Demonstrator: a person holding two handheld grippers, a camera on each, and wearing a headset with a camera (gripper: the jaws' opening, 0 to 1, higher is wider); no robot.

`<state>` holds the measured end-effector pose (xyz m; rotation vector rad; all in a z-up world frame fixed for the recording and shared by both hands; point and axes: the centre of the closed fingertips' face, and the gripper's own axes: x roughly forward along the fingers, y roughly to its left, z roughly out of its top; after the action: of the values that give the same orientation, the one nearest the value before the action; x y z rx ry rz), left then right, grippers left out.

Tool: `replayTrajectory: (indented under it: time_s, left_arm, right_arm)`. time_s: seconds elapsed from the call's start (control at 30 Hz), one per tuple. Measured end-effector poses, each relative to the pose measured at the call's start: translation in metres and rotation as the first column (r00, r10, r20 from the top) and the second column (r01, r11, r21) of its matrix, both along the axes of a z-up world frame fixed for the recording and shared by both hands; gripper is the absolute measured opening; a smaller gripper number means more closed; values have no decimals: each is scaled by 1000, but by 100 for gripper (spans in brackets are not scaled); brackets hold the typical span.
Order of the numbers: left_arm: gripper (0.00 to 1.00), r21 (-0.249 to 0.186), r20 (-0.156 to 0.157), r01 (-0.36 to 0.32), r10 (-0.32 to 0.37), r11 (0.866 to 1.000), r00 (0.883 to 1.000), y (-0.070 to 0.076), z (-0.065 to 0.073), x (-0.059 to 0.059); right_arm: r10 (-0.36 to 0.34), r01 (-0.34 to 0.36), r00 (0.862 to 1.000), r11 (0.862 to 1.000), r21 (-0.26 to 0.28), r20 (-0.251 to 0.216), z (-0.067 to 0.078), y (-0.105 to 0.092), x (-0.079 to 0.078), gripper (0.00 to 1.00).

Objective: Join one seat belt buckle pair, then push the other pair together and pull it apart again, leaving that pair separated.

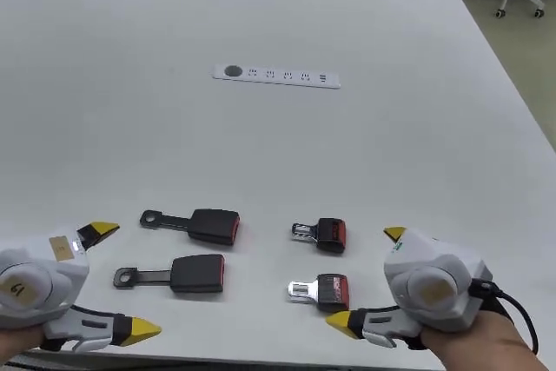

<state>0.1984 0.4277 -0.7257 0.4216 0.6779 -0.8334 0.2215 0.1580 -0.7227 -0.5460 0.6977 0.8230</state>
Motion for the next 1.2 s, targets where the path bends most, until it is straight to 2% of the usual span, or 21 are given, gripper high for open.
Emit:
replayTrajectory:
  time_s: [0.27,0.33,0.53,0.93,1.03,1.2]
  left_arm:
    - [97,-2,-2,10,-10,1000,1000,-2,1,-2]
    - [98,-21,-1,19,-19,1000,1000,-5,2,-2]
    - [98,-8,-3,21,-21,1000,1000,-2,0,-3]
    - [96,27,1,30,-30,999,1000,2,-2,-4]
    - [96,28,-12,24,-24,999,1000,4,-2,-5]
    - [94,45,-15,12,-12,999,1000,10,-2,-4]
  right_arm:
    - [24,-24,1000,1000,-7,-7,-1,3,-7,91]
    - [17,-17,1000,1000,-6,-6,-1,2,-6,90]
    - [-5,6,1000,1000,18,-11,3,4,-5,88]
    - [4,-3,1000,1000,17,-10,4,4,-7,86]
    - [8,-8,1000,1000,15,-8,3,4,-6,85]
    - [9,-9,1000,1000,13,-5,3,3,-5,85]
